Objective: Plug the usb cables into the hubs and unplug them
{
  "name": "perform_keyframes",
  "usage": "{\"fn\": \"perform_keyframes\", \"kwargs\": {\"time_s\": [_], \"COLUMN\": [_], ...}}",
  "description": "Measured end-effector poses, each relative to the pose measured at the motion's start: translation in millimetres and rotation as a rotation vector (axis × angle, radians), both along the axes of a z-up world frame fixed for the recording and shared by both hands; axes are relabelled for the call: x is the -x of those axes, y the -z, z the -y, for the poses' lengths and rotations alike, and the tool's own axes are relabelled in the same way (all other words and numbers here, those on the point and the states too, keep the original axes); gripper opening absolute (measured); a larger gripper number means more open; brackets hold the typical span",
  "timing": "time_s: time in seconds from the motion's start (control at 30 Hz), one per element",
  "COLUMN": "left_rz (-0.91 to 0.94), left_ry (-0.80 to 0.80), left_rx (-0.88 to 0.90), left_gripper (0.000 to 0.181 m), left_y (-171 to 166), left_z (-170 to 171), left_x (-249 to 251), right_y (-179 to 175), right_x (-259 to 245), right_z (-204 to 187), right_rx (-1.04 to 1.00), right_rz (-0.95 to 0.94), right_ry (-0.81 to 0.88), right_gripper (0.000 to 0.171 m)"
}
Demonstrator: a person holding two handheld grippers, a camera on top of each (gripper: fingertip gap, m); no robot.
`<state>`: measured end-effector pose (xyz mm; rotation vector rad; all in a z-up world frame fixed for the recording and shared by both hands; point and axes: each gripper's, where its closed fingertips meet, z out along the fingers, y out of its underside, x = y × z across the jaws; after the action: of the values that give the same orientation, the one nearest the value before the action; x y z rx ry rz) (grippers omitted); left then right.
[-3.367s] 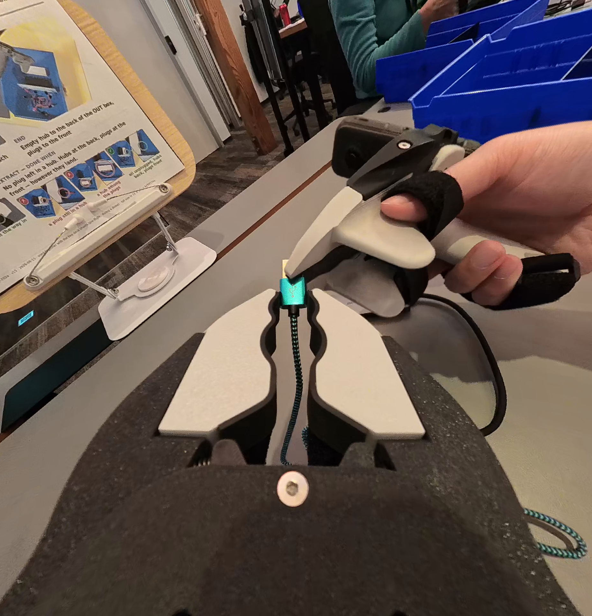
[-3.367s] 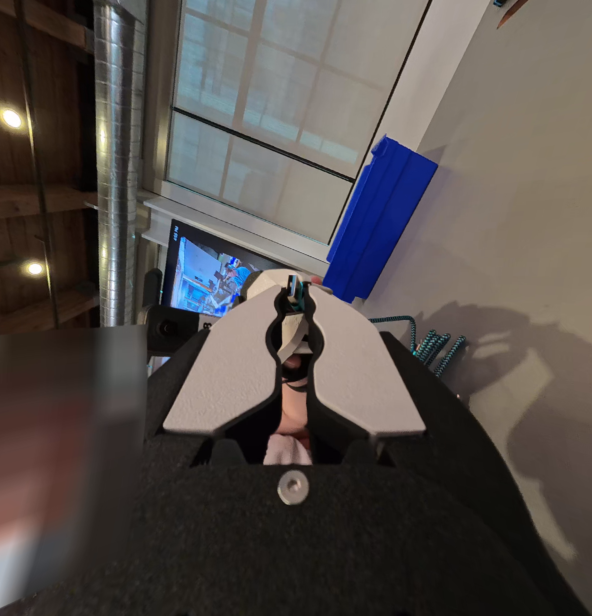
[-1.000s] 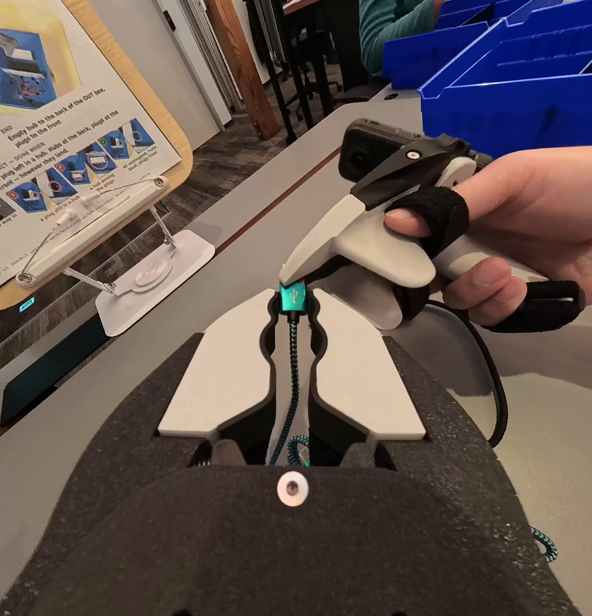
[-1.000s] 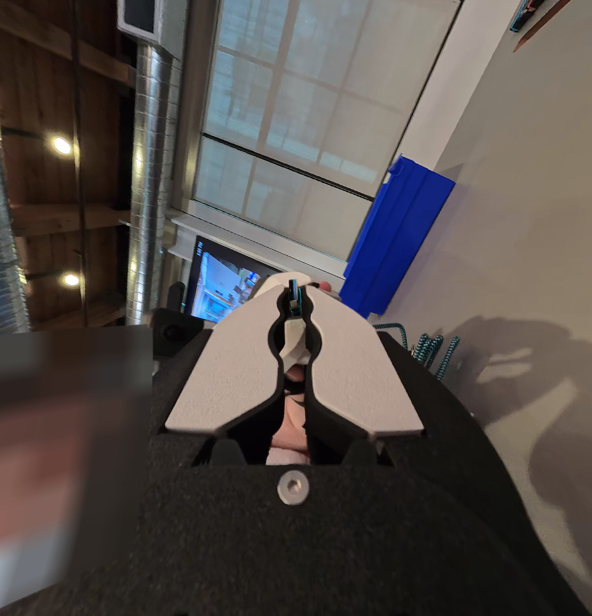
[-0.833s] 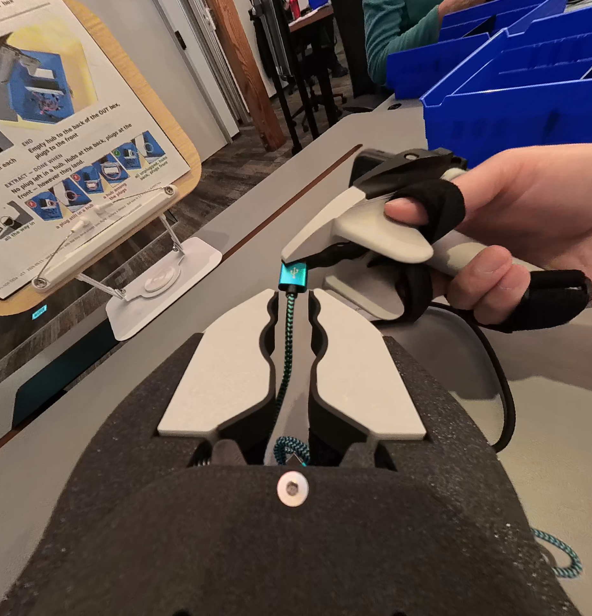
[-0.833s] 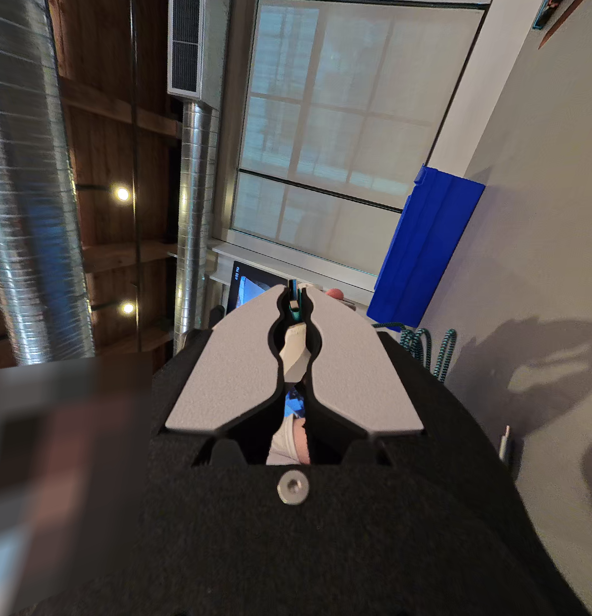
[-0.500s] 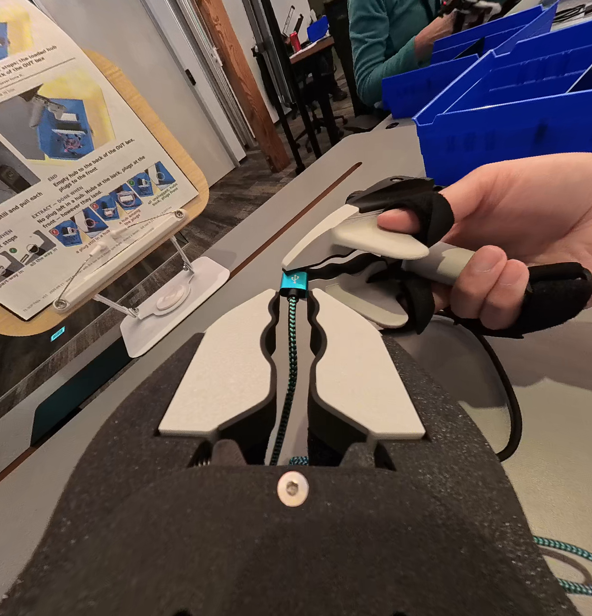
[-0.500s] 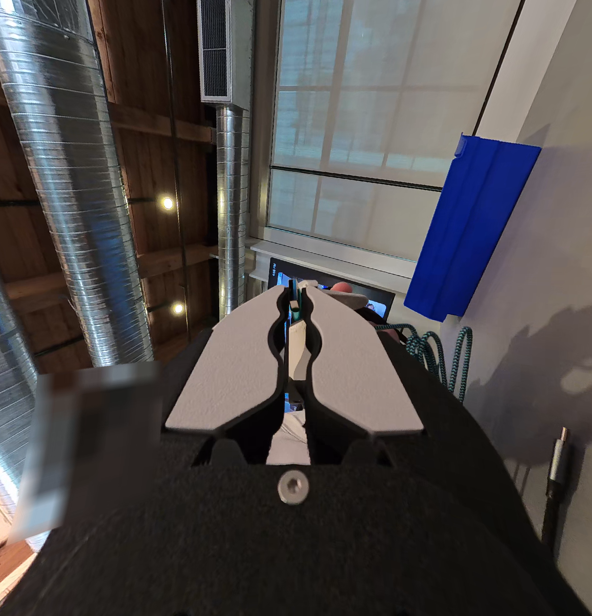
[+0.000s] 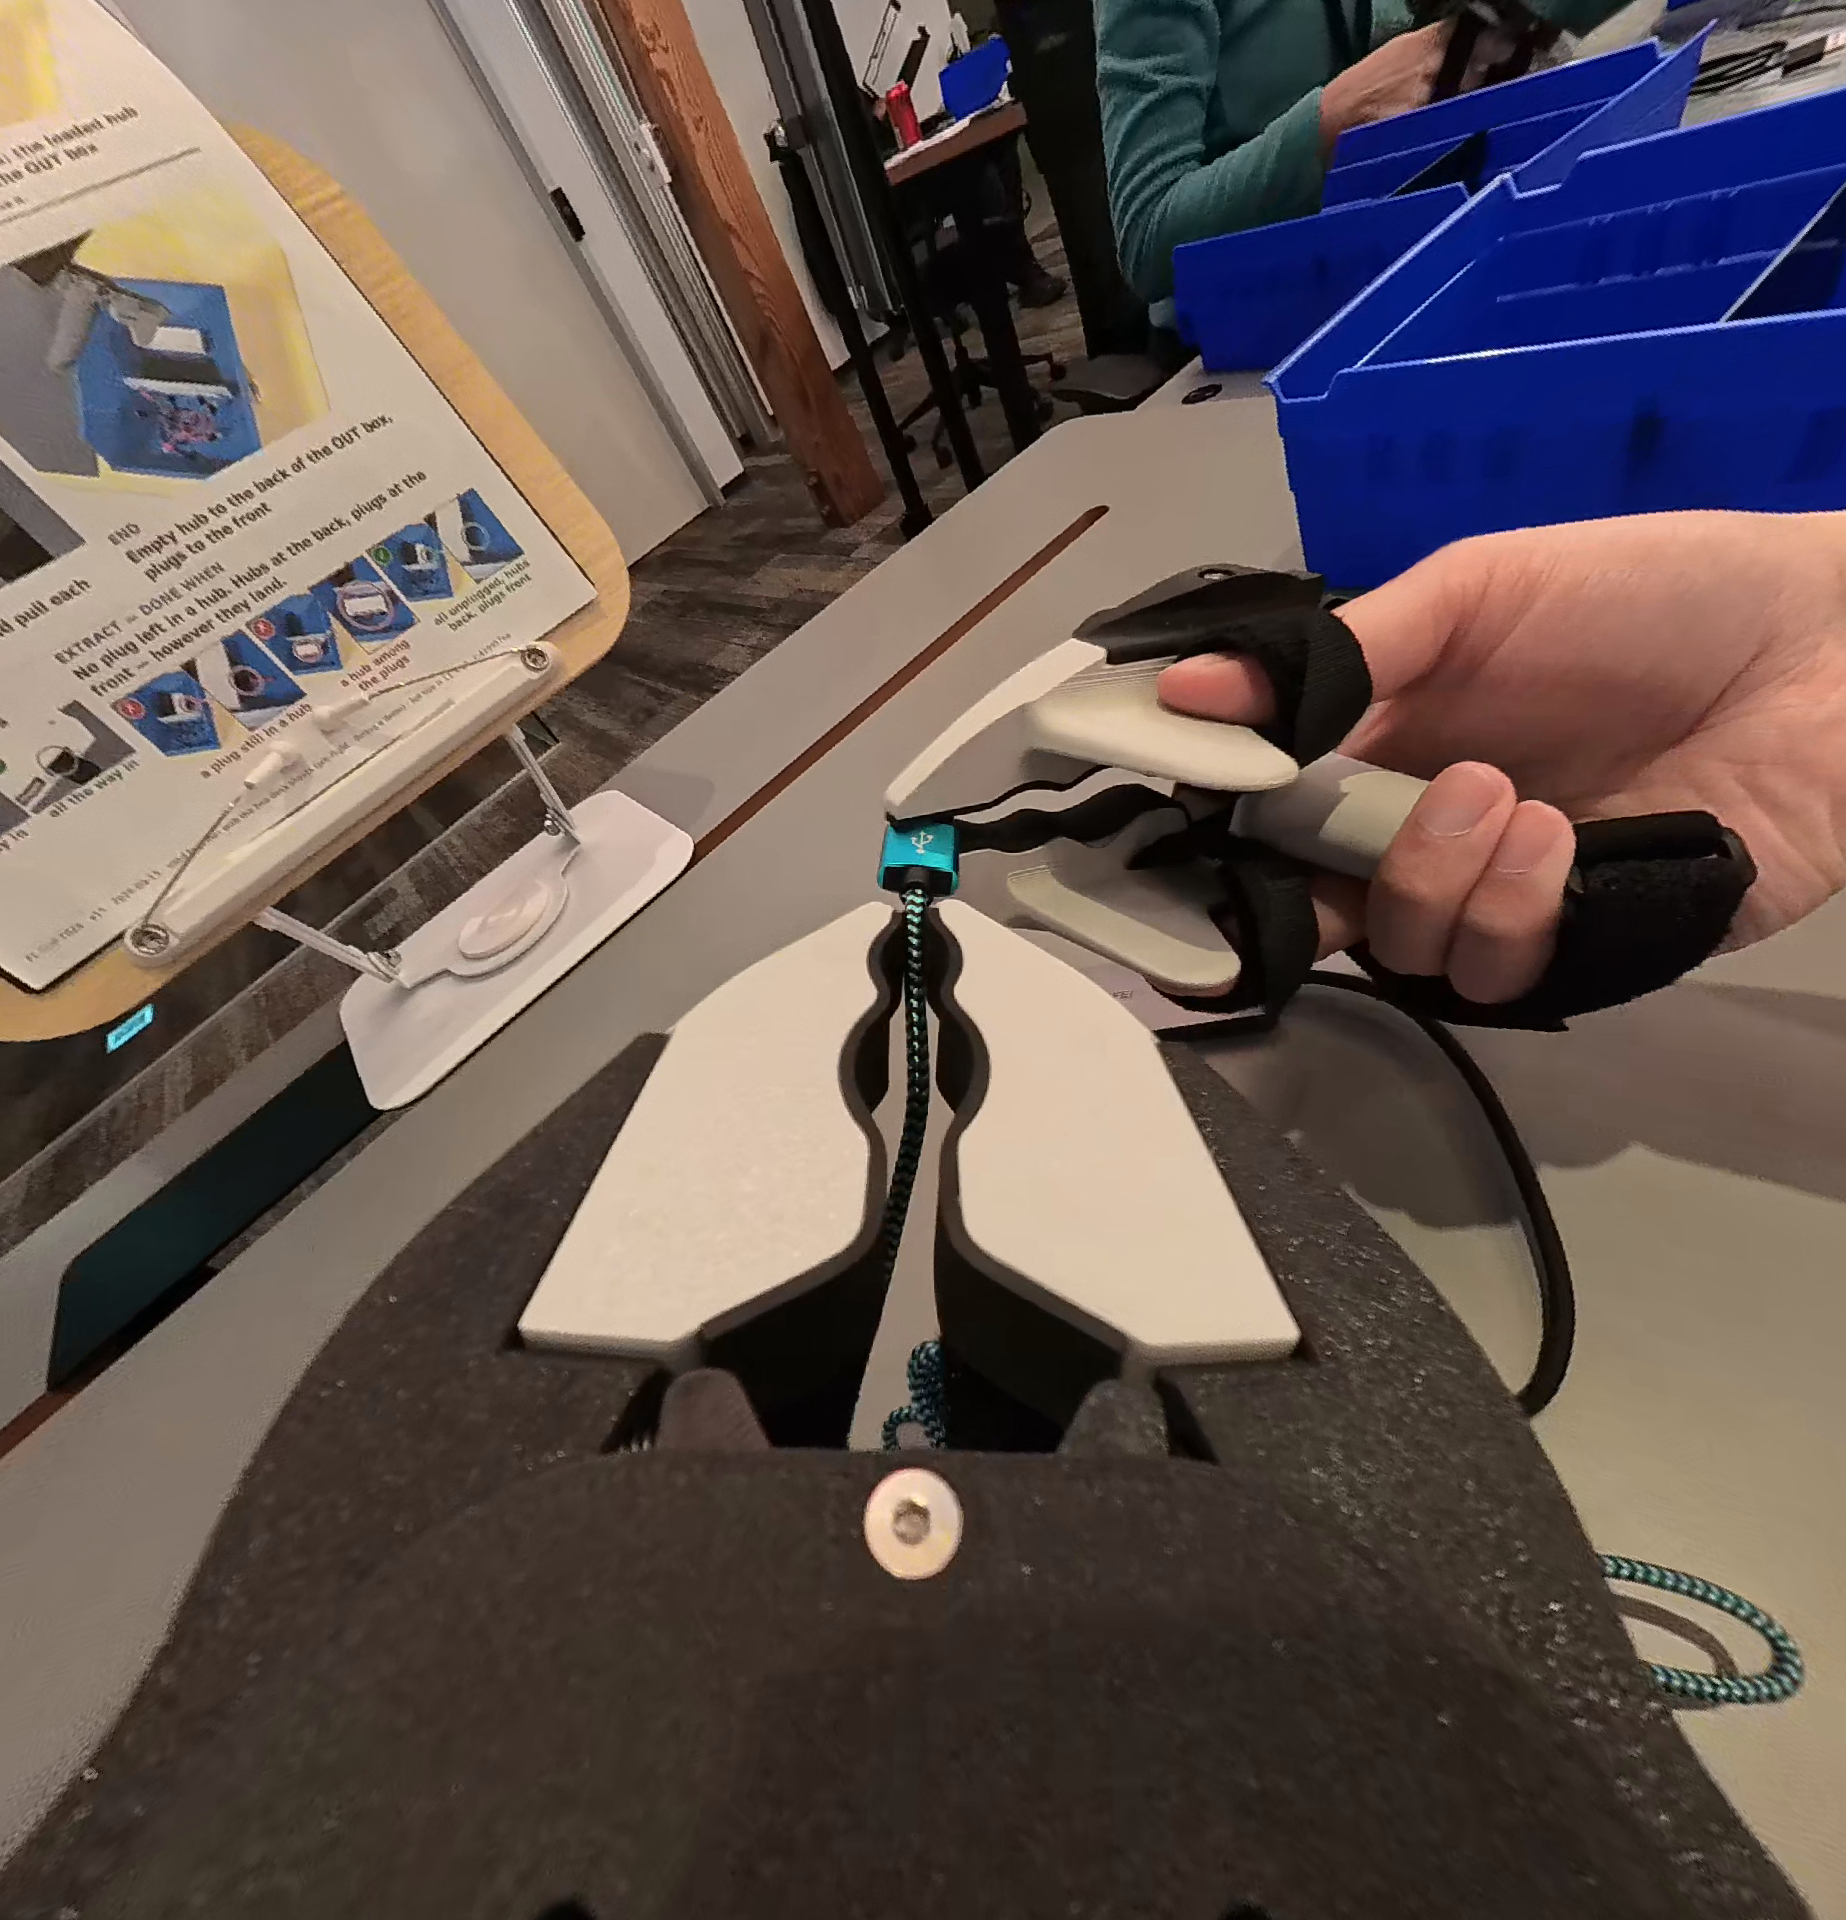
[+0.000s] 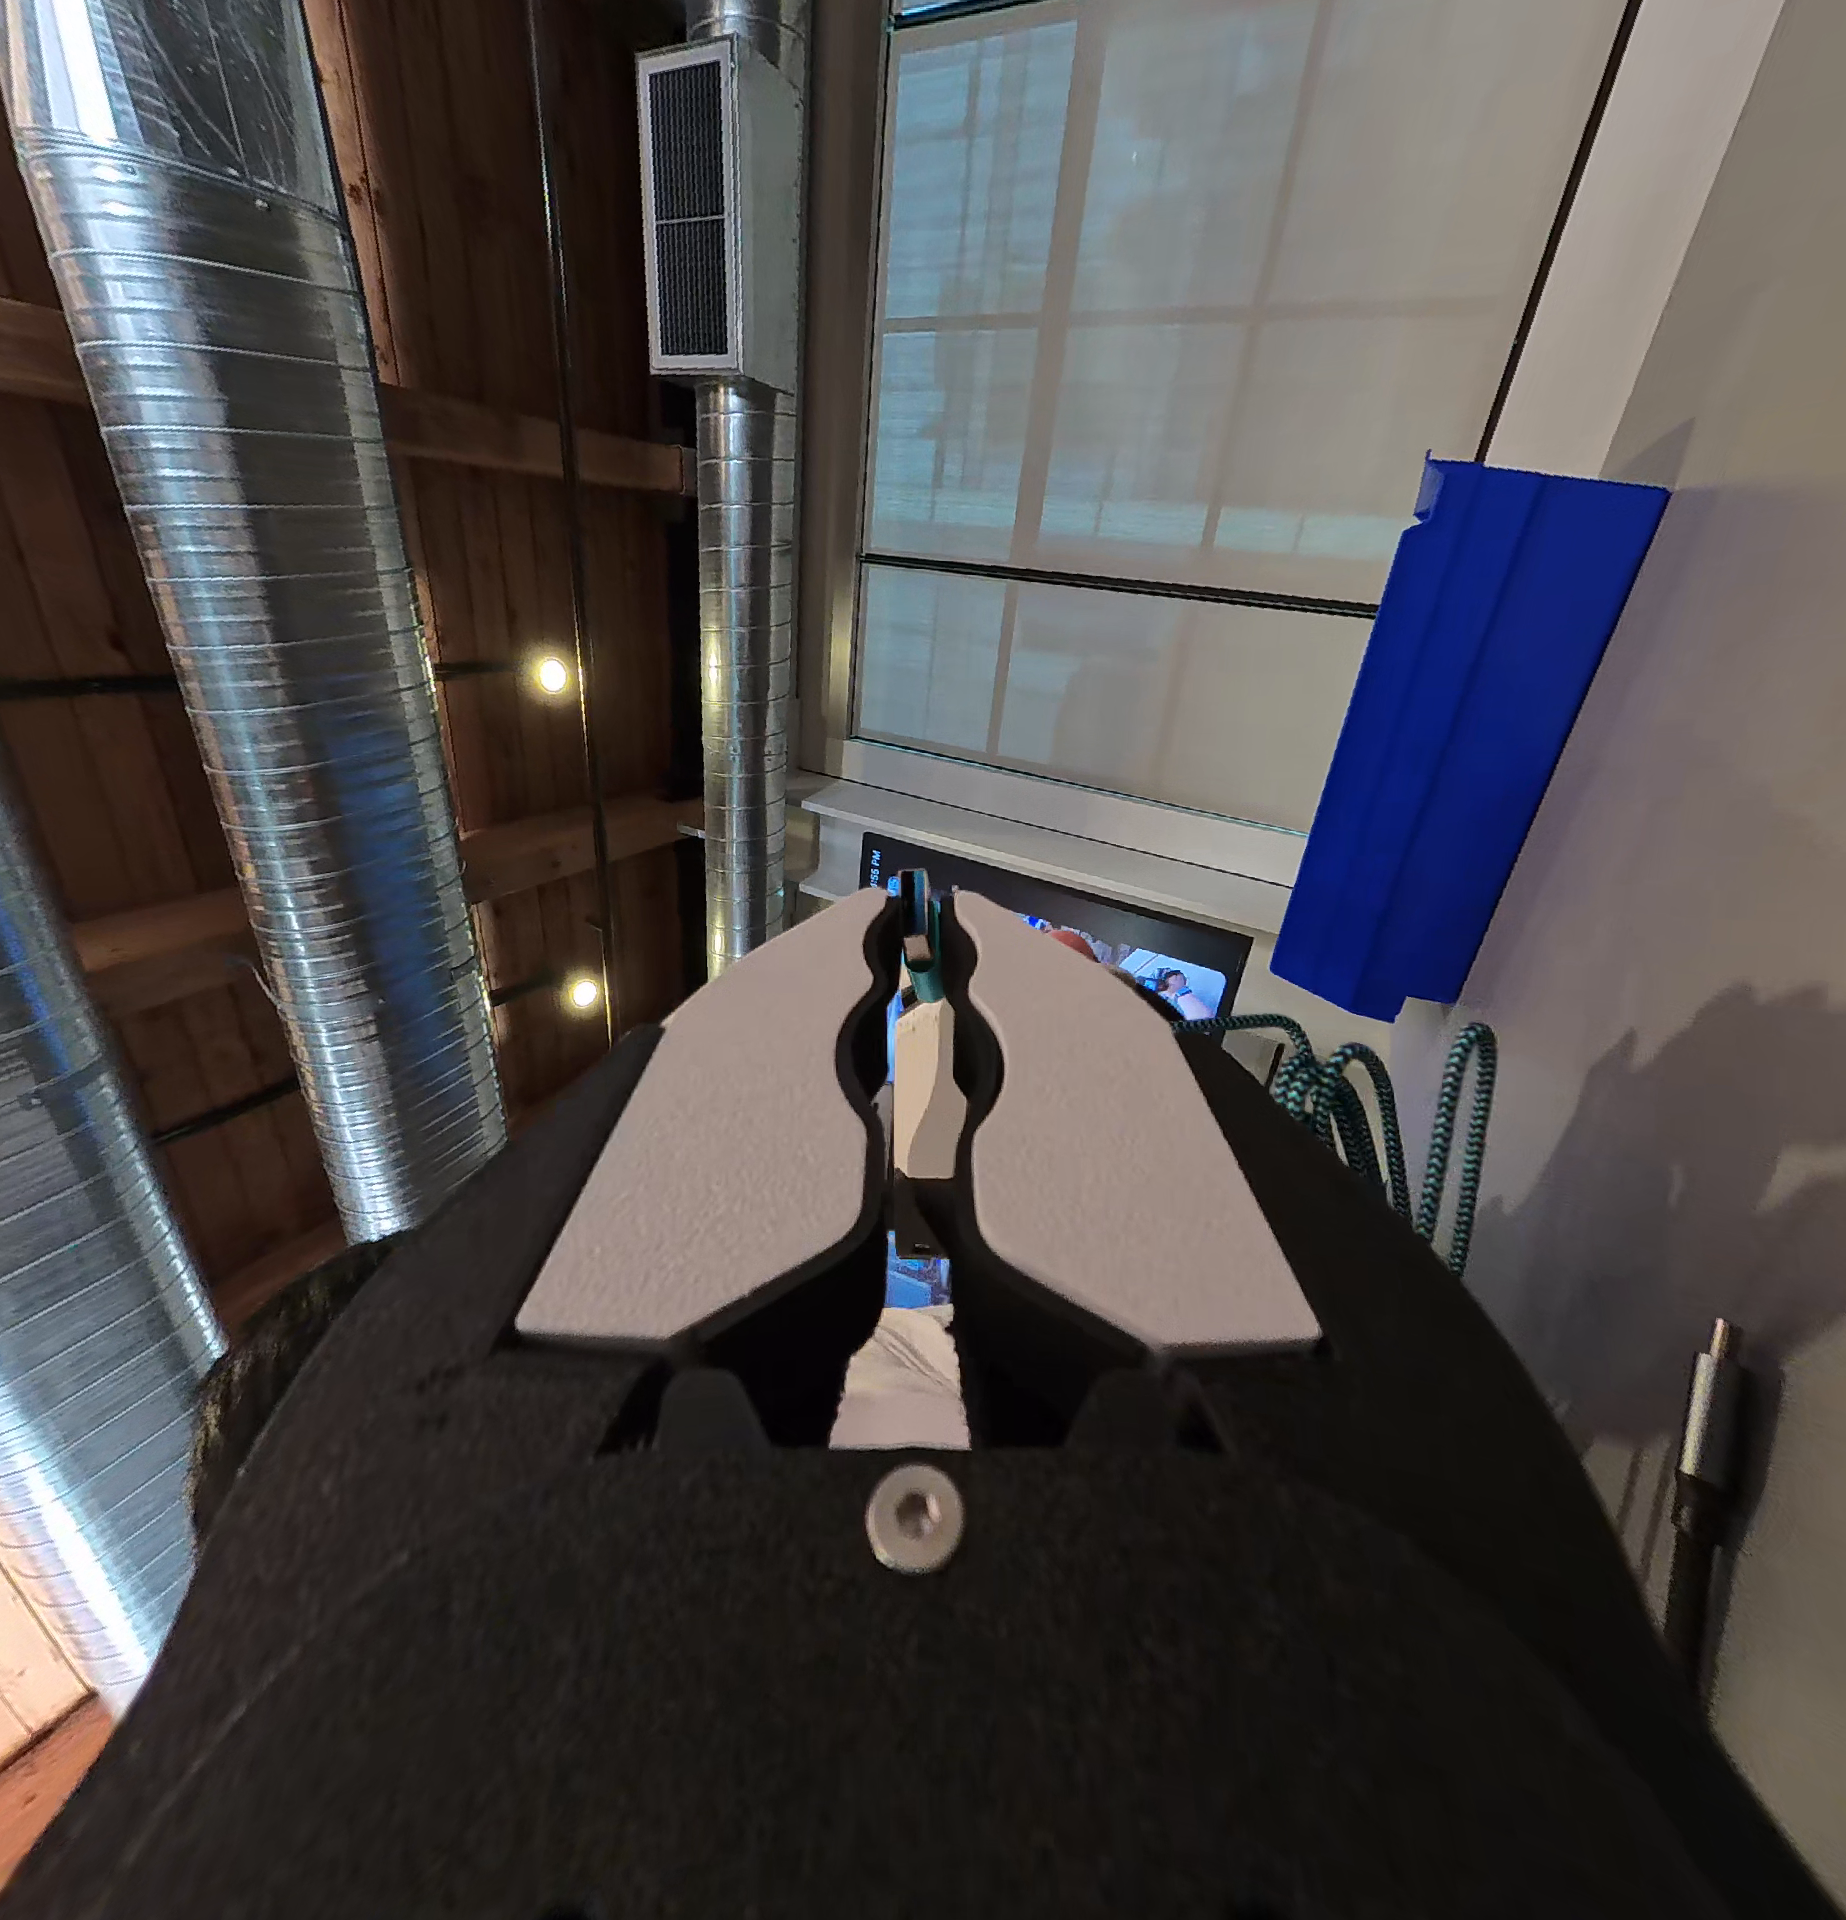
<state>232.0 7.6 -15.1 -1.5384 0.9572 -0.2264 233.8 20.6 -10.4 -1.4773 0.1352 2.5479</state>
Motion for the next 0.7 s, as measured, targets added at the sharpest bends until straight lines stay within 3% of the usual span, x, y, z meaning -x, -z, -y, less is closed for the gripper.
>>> {"fn": "perform_keyframes", "kwargs": {"time_s": [0.5, 0.7], "left_rz": [-0.001, -0.025], "left_ry": [-0.034, -0.064], "left_rx": [0.048, 0.097], "left_gripper": [0.003, 0.003], "left_y": [2.4, 9.5], "left_z": [-6.0, -12.0], "left_x": [-0.9, 5.6], "right_y": [3.0, 12.9], "right_x": [-1.4, -4.8], "right_z": [-6.1, -12.7], "right_rx": [0.058, -0.045], "right_rz": [-0.070, 0.085], "right_ry": [-0.005, 0.074], "right_gripper": [0.006, 0.017]}}
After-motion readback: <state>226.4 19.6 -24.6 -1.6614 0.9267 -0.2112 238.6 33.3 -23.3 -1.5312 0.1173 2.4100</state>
